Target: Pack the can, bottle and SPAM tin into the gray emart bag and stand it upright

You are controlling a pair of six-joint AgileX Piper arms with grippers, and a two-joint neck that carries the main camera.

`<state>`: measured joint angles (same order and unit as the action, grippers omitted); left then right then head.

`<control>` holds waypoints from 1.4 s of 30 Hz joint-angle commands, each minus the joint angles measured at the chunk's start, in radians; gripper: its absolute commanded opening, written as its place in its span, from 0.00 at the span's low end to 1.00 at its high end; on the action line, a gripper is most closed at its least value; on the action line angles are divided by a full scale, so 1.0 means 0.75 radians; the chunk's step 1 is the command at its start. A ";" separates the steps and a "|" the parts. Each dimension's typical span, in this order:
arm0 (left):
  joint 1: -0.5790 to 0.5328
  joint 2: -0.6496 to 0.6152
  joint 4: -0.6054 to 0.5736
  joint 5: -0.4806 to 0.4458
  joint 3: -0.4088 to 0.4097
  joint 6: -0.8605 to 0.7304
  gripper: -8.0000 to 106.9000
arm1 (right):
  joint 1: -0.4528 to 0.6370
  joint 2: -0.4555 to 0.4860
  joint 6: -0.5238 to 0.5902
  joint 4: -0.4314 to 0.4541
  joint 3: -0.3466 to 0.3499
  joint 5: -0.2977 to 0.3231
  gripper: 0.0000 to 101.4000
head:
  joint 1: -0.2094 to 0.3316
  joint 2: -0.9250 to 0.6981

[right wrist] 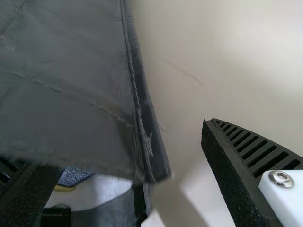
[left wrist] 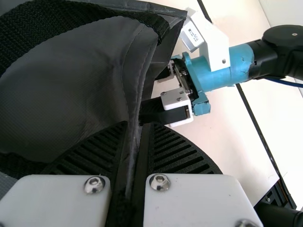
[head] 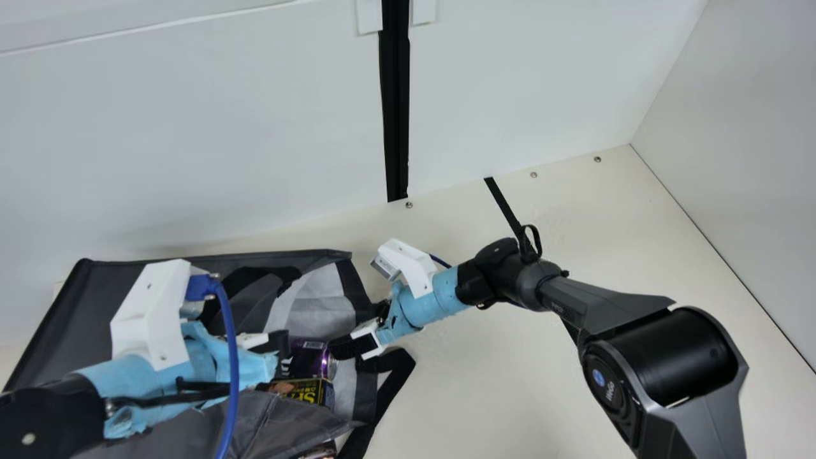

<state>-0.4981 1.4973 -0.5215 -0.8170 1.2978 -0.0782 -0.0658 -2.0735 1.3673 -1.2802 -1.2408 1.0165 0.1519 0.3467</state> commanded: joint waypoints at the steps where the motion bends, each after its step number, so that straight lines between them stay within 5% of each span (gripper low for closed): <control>1: 0.000 0.000 0.000 0.000 0.000 0.000 0.00 | -0.005 -0.012 0.003 -0.012 -0.009 0.006 0.81 | 0.030 0.003; 13: 0.000 0.000 0.000 0.000 0.000 0.000 0.00 | -0.010 -0.049 0.023 -0.062 -0.022 0.068 0.01 | 0.030 0.003; 30: 0.000 0.000 0.000 0.000 0.000 0.000 0.00 | 0.047 0.044 0.036 -0.192 0.114 0.271 0.00 | 0.030 0.003; 42: -0.011 -0.026 -0.048 0.034 -0.015 -0.013 0.00 | -0.047 0.237 0.021 -0.387 0.296 0.271 0.00 | 0.030 0.003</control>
<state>-0.5059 1.4765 -0.5467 -0.7980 1.2826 -0.0851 -0.0988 -1.9145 1.3888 -1.5546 -1.0264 1.2157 0.1534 0.3482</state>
